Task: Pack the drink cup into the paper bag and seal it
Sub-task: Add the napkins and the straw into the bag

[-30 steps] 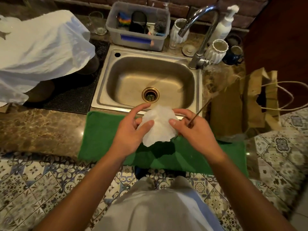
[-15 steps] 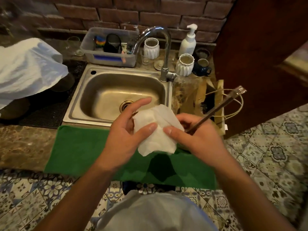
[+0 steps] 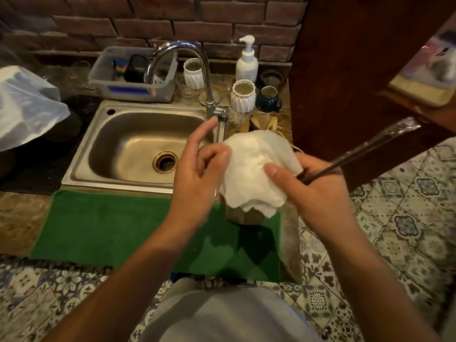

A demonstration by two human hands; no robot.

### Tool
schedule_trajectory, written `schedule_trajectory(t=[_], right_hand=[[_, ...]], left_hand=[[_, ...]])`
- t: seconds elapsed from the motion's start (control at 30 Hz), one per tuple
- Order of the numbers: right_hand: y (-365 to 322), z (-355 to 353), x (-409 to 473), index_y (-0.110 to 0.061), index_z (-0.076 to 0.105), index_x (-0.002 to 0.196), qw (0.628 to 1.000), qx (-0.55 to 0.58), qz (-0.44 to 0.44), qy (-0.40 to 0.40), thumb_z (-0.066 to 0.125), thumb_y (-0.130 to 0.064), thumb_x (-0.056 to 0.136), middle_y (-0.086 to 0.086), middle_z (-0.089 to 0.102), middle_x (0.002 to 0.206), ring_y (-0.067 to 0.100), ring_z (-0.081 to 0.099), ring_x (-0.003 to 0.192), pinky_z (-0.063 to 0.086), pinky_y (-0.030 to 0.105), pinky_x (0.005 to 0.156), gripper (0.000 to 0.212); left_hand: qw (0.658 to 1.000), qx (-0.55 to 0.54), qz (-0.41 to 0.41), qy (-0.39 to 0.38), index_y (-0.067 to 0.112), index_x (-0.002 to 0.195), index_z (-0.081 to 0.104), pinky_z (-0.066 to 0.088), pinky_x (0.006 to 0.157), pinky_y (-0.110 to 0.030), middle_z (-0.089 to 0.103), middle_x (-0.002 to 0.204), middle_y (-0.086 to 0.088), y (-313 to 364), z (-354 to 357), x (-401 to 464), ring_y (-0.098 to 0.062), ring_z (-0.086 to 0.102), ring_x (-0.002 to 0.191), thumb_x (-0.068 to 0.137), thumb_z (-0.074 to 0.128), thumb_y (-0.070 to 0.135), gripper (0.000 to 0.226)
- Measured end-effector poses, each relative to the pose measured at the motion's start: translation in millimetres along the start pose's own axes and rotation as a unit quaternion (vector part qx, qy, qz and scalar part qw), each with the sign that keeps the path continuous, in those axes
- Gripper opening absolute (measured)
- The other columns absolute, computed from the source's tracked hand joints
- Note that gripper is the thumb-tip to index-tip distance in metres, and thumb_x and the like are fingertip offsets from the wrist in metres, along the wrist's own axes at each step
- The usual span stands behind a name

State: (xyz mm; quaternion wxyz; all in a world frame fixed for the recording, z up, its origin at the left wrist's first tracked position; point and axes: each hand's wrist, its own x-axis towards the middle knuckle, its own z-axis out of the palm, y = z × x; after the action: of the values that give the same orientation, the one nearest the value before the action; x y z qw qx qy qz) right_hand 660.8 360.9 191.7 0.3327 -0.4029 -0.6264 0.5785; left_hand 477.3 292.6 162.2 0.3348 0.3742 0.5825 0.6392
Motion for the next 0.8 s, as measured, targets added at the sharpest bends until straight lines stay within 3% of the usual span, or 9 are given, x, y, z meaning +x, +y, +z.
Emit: schedule_trajectory(t=[0.07,0.17,0.37,0.43,0.5,0.57,0.67,0.73,0.8], right_hand=[[-2.4,-18.5,3.1,-0.031,0.082,0.095,0.999,0.036,0.026,0.029,0.077,-0.036,0.086,0.002,0.083,0.090,0.019,0.081,0.079,0.064,0.029,0.061,0.011],[-3.2,-41.8,8.6,-0.033,0.082,0.097,0.994,0.060,0.042,0.087,0.077,-0.033,0.091,0.000,0.083,0.091,0.013,0.080,0.076,0.058,0.020,0.056,0.008],[3.8,-56.5,15.3,-0.036,0.082,0.098,0.985,0.056,0.040,0.158,0.076,-0.036,0.092,-0.002,0.083,0.095,0.017,0.081,0.083,0.062,0.026,0.061,0.008],[6.4,-56.0,17.7,-0.039,0.082,0.096,0.984,0.062,0.042,0.162,0.076,-0.035,0.092,-0.004,0.083,0.096,0.016,0.081,0.084,0.062,0.024,0.063,0.008],[8.1,-53.1,20.1,-0.040,0.082,0.096,0.983,0.073,0.045,0.161,0.076,-0.034,0.092,-0.004,0.083,0.096,0.015,0.081,0.085,0.062,0.023,0.063,0.009],[9.9,-49.9,23.7,-0.034,0.082,0.098,0.982,0.088,0.051,0.160,0.076,-0.032,0.092,-0.002,0.083,0.096,0.016,0.081,0.085,0.062,0.022,0.064,0.009],[12.4,-40.8,33.9,-0.021,0.079,0.105,0.971,0.158,0.076,0.165,0.075,-0.024,0.095,0.002,0.083,0.090,0.011,0.078,0.069,0.059,0.024,0.057,0.011],[10.9,-29.5,42.1,-0.019,0.077,0.105,0.953,0.241,0.097,0.156,0.074,-0.019,0.095,0.005,0.083,0.099,0.017,0.081,0.082,0.064,0.034,0.070,0.011],[10.7,-13.0,48.4,-0.018,0.076,0.105,0.937,0.304,0.111,0.128,0.074,-0.017,0.095,0.005,0.083,0.097,0.021,0.081,0.091,0.065,0.038,0.082,0.010]], left_hand=[[0.994,0.108,0.021,0.003,0.043,0.144,0.051,0.059,0.091,-0.030,0.071,0.118,0.023,-12.2,6.6,6.8,0.000,0.066,0.114,0.098,0.062,0.033,0.048],[0.958,0.280,0.055,-0.038,0.042,0.148,0.046,0.049,0.108,-0.044,0.054,0.144,0.018,-32.5,12.2,13.1,-0.008,0.051,0.134,0.097,0.066,0.031,0.056],[0.919,0.376,0.031,-0.115,0.045,0.157,0.024,0.043,0.103,-0.031,0.038,0.162,0.008,-49.5,16.5,21.4,-0.014,0.048,0.137,0.084,0.073,0.059,0.089],[0.919,0.382,0.003,-0.097,0.046,0.157,0.023,0.054,0.099,-0.040,0.051,0.151,0.008,-51.1,17.8,24.0,-0.018,0.062,0.122,0.087,0.073,0.054,0.086],[0.939,0.337,-0.027,-0.067,0.050,0.155,0.023,0.064,0.080,-0.047,0.065,0.117,0.018,-52.3,15.7,26.6,-0.018,0.075,0.083,0.093,0.071,0.041,0.078],[0.950,0.308,-0.037,-0.039,0.053,0.154,0.023,0.065,0.071,-0.041,0.070,0.122,0.013,-56.5,9.4,31.9,-0.004,0.072,0.063,0.097,0.068,0.028,0.076],[0.961,0.265,-0.070,-0.023,0.055,0.155,0.022,0.056,0.066,-0.008,0.066,0.136,0.002,-63.0,-0.1,37.7,0.025,0.061,0.085,0.098,0.065,0.013,0.083],[0.966,0.243,-0.082,-0.025,0.060,0.153,0.021,0.052,0.067,-0.005,0.070,0.126,0.004,-65.0,-2.5,36.8,0.019,0.063,0.098,0.098,0.062,0.010,0.085],[0.968,0.238,-0.068,-0.032,0.061,0.153,0.021,0.050,0.067,-0.005,0.073,0.112,0.009,-65.9,-3.0,32.9,0.016,0.065,0.096,0.098,0.061,0.010,0.084]])
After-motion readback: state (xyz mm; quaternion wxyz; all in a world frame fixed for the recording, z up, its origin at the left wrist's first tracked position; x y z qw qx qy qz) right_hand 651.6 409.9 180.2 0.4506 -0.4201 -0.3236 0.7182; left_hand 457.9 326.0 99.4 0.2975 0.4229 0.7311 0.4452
